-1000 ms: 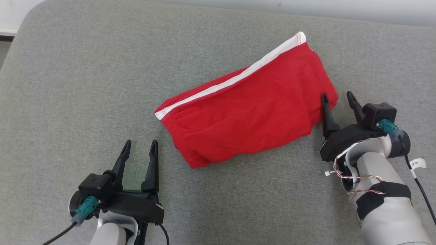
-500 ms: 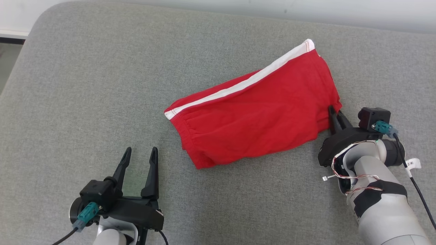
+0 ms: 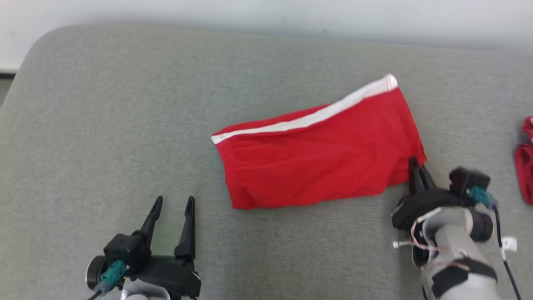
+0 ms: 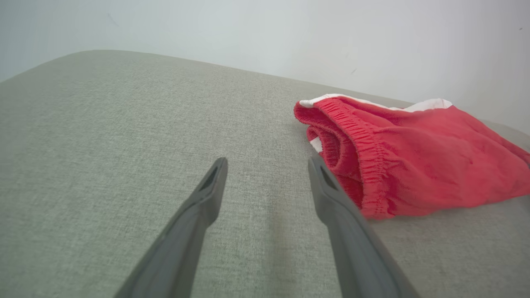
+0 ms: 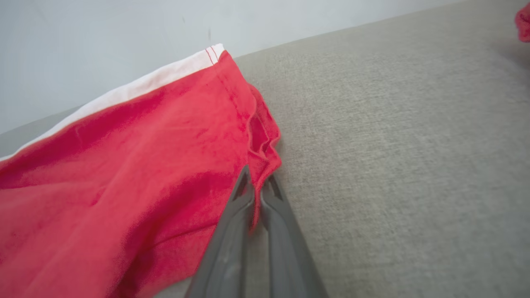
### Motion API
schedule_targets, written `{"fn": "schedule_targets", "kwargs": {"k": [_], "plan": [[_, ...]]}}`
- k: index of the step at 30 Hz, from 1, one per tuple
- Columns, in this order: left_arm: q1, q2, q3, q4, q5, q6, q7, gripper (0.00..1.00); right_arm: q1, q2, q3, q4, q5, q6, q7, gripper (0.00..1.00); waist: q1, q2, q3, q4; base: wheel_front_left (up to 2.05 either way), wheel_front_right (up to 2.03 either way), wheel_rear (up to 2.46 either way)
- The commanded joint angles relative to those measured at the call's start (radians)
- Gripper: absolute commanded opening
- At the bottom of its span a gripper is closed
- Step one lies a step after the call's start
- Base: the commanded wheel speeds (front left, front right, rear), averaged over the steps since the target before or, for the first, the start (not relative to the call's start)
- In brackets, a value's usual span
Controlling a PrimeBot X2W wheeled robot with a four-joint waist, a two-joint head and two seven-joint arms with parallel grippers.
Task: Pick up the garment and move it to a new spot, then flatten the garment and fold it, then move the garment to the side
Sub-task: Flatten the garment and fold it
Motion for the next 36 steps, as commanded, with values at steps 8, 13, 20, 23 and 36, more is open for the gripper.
{"fn": "schedule_targets", "kwargs": {"k": [8,13,20,23,36], "plan": [[0.059,0.0,0.018,0.002,0.029,0.002,-0.003,1.0,0.171,0.039,-0.006,-0.127,0.04,-0.003,-0.004,0.0,0.0,0.0,-0.077,-0.099,0.0,0.0,0.0],[0.095,0.0,0.028,0.002,0.035,0.002,-0.003,1.0,0.229,0.047,-0.01,-0.166,0.07,-0.003,-0.004,0.0,0.0,0.0,-0.104,-0.13,0.0,0.0,0.0],[0.119,0.0,0.029,0.0,0.029,0.002,-0.003,1.0,0.264,0.049,0.015,-0.223,0.061,-0.003,-0.004,0.0,0.0,0.0,-0.118,-0.145,0.0,0.0,0.0],[0.118,0.0,0.021,0.002,0.03,0.002,-0.003,1.0,0.254,0.049,0.045,-0.255,0.055,-0.003,-0.004,0.0,0.0,0.0,-0.116,-0.144,0.0,0.0,0.0],[0.144,0.0,0.019,0.001,0.007,0.002,-0.003,1.0,0.263,0.049,0.328,-0.47,0.035,-0.003,-0.004,0.0,0.0,0.0,-0.138,-0.129,0.0,0.0,0.0]]}}
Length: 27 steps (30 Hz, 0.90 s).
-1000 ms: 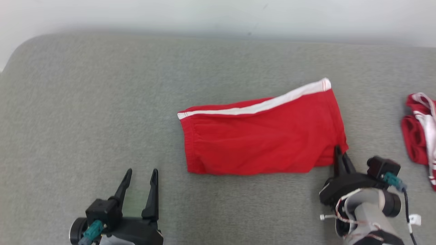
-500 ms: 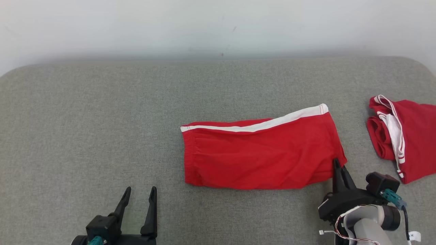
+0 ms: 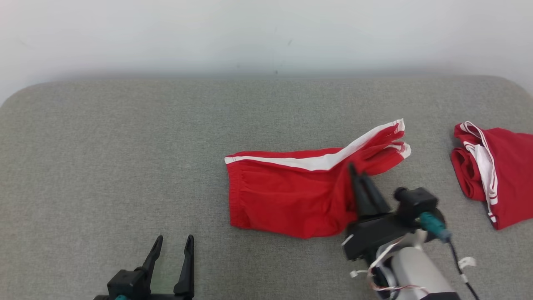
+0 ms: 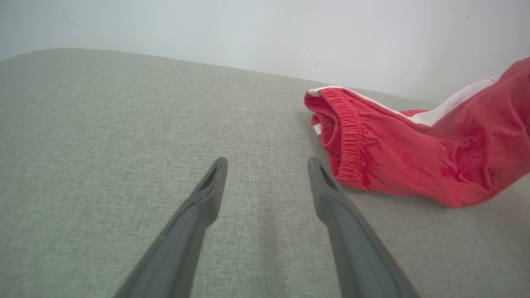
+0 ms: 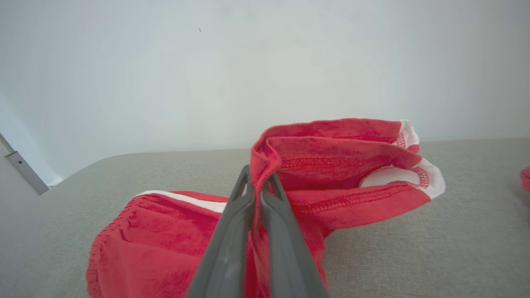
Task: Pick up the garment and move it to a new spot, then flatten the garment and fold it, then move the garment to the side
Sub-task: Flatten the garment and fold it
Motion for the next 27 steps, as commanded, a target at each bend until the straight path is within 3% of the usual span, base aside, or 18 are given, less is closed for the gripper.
{"fn": "schedule_targets", "kwargs": {"k": [1,10,19,21,22,23,24,25,27], "plan": [[0.011,0.001,0.003,0.002,-0.016,0.002,-0.003,1.0,0.01,0.002,0.028,-0.013,0.003,-0.003,-0.004,0.0,0.0001,0.0,-0.004,0.005,0.0,0.0,0.0],[0.014,0.001,0.002,0.003,-0.02,0.002,-0.003,1.0,-0.047,0.002,0.305,-0.002,0.037,-0.003,-0.004,0.0,0.0001,0.0,-0.015,0.043,0.0,0.0,0.0],[0.024,0.001,-0.017,0.01,-0.032,0.002,-0.003,1.0,-0.146,0.002,0.477,0.153,0.063,-0.003,0.001,0.01,0.0001,0.0,-0.018,0.107,0.0,0.0,0.0],[0.023,0.001,-0.021,0.01,-0.036,0.002,-0.003,1.0,-0.169,0.002,0.497,0.197,0.074,-0.003,0.006,0.16,0.0001,0.0,-0.016,0.122,0.0,0.0,0.0],[0.021,0.001,-0.024,0.01,-0.039,0.002,-0.003,1.0,-0.18,0.002,0.508,0.225,0.073,-0.003,0.014,0.28,0.0001,0.0,-0.015,0.13,0.0,0.0,0.0],[0.021,0.001,-0.024,0.01,-0.039,0.002,-0.003,1.0,-0.18,0.002,0.508,0.225,0.073,-0.003,0.014,0.28,0.0001,0.0,-0.015,0.13,0.0,0.0,0.0],[0.021,0.001,-0.026,0.01,-0.041,0.002,-0.003,1.0,-0.187,0.002,0.513,0.251,0.082,-0.003,0.022,0.41,0.0001,0.0,-0.015,0.136,0.0,0.0,0.0],[0.022,0.001,-0.026,0.01,-0.042,0.002,-0.003,1.0,-0.193,0.001,0.516,0.277,0.084,-0.003,0.033,1.0,0.0001,0.0,-0.015,0.141,0.0,0.0,0.0],[0.024,0.001,-0.024,0.01,-0.045,0.002,-0.003,1.0,-0.208,0.002,0.515,0.314,0.093,-0.003,0.036,1.0,0.0001,0.0,-0.016,0.148,0.0,0.0,0.0]]}}
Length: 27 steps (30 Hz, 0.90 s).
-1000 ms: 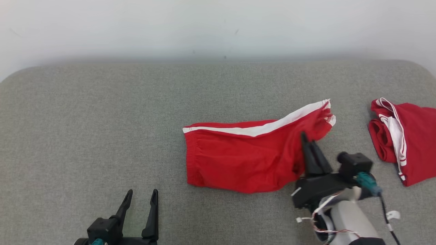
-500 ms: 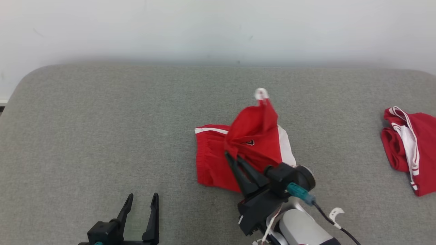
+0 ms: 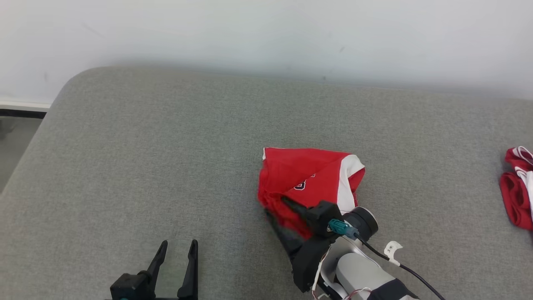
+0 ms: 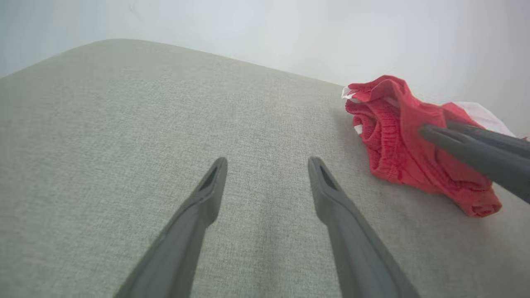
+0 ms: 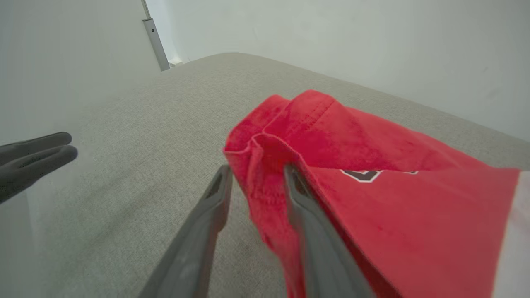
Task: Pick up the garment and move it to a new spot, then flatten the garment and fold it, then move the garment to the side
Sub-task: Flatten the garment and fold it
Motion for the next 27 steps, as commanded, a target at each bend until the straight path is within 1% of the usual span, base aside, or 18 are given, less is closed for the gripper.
{"fn": "schedule_targets", "kwargs": {"k": [1,5,9,12,16,20,23,27], "plan": [[0.014,0.001,0.004,0.0,-0.004,0.002,-0.003,1.0,-0.015,0.002,-0.003,0.015,0.009,-0.003,-0.004,1.0,0.0,-0.0001,0.0,0.01,0.0,0.0,0.0],[0.021,0.001,0.018,-0.008,0.003,0.002,-0.003,1.0,-0.011,0.001,-0.033,0.049,0.018,-0.003,-0.026,1.0,0.0,-0.0001,-0.002,0.001,0.0,0.0,0.0],[0.022,0.001,0.043,-0.014,0.014,0.002,-0.003,1.0,0.012,0.002,-0.082,0.039,0.018,-0.003,-0.04,1.0,0.0,-0.0001,-0.008,-0.024,0.0,0.0,0.0],[0.027,0.0,0.057,-0.022,0.021,0.002,-0.003,1.0,0.031,0.002,-0.156,-0.02,-0.003,-0.003,-0.041,1.0,0.0,-0.0001,-0.013,-0.047,0.0,0.0,0.0],[0.034,0.001,0.073,-0.027,0.026,0.002,-0.003,1.0,0.113,0.001,-0.276,-0.129,-0.041,-0.003,-0.041,1.0,0.0,-0.0001,-0.018,-0.074,0.0,0.0,0.0],[0.037,0.001,0.077,-0.031,0.026,0.002,-0.003,1.0,0.186,0.002,-0.35,-0.208,-0.068,-0.003,-0.042,1.0,0.0,-0.0001,-0.02,-0.092,0.0,0.0,0.0],[0.035,0.001,0.074,-0.033,0.028,0.002,-0.003,1.0,0.238,0.002,-0.378,-0.235,-0.074,-0.003,-0.042,1.0,0.0,-0.0001,-0.019,-0.096,0.0,0.0,0.0],[0.032,0.001,0.069,-0.034,0.027,0.002,-0.003,1.0,0.277,0.002,-0.382,-0.236,-0.052,-0.003,-0.042,1.0,0.0,-0.0001,-0.014,-0.095,0.0,0.0,0.0]]}}
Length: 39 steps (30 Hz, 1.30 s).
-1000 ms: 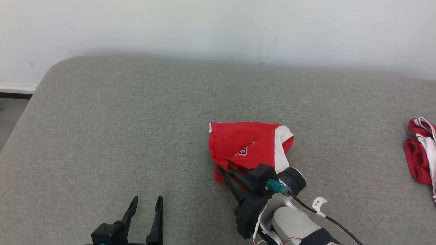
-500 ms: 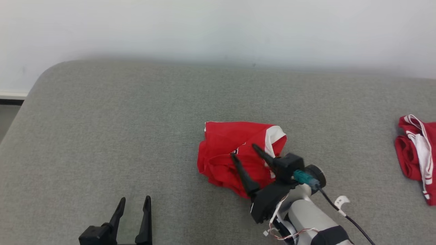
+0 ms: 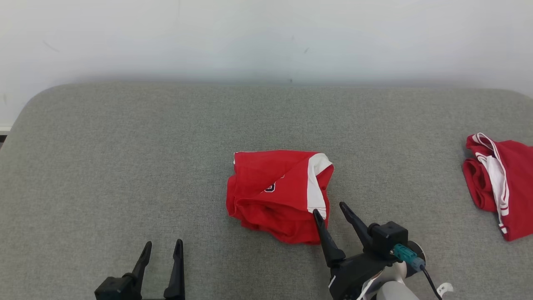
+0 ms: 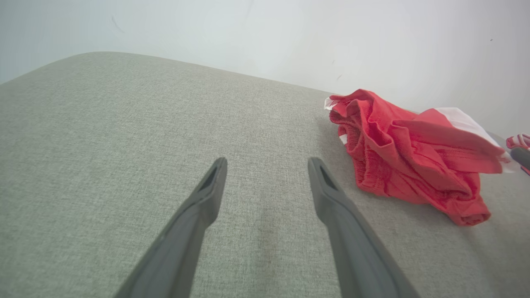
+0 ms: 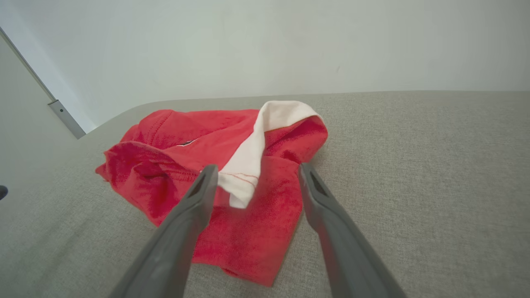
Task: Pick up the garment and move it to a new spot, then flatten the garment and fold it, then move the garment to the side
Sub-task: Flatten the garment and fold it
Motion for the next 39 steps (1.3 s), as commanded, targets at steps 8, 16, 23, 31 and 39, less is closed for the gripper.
{"fn": "schedule_targets", "kwargs": {"k": [8,16,23,31,39], "plan": [[0.007,0.001,-0.006,-0.001,0.005,0.002,-0.003,1.0,0.009,0.002,0.023,0.008,0.037,-0.003,-0.004,1.0,0.0,-0.0001,0.019,0.017,0.0,0.0,0.0],[-0.005,0.001,-0.008,0.0,0.001,0.002,-0.003,1.0,-0.013,0.002,0.036,0.029,0.053,-0.003,-0.004,0.0,0.0,-0.0001,0.031,0.028,0.0,0.0,0.0],[-0.018,0.001,-0.013,0.0,-0.006,0.002,-0.003,1.0,-0.059,0.002,0.06,-0.044,0.08,-0.003,-0.004,0.0,0.0,-0.0001,0.046,0.034,0.0,0.0,0.0],[-0.052,0.002,-0.055,0.004,-0.018,0.002,-0.003,1.0,-0.237,0.002,0.146,-0.004,0.059,-0.003,-0.004,0.0,0.0,-0.0001,0.072,0.094,0.0,0.0,0.0],[-0.079,0.001,-0.111,0.005,-0.041,0.002,-0.003,1.0,-0.417,0.001,0.113,0.235,-0.003,-0.003,-0.003,0.4,0.0,-0.0001,0.117,0.222,0.0,0.0,0.0]]}}
